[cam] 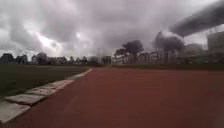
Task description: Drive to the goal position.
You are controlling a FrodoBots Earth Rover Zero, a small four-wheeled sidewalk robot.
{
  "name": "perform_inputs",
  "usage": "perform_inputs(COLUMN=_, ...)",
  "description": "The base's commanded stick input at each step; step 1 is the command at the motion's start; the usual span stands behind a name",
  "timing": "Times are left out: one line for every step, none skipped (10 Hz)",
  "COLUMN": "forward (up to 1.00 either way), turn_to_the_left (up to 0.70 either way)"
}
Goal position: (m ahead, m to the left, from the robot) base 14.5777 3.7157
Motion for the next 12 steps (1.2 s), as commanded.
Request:
perform_inputs(forward=1.0, turn_to_the_left=0.0)
perform_inputs(forward=1.0, turn_to_the_left=0.0)
perform_inputs(forward=1.0, turn_to_the_left=0.0)
perform_inputs(forward=1.0, turn_to_the_left=0.0)
perform_inputs(forward=1.0, turn_to_the_left=0.0)
perform_inputs(forward=1.0, turn_to_the_left=0.0)
perform_inputs(forward=1.0, turn_to_the_left=0.0)
perform_inputs(forward=1.0, turn_to_the_left=0.0)
perform_inputs(forward=1.0, turn_to_the_left=0.0)
perform_inputs(forward=1.0, turn_to_the_left=0.0)
perform_inputs(forward=1.0, turn_to_the_left=0.0)
perform_inputs(forward=1.0, turn_to_the_left=0.0)
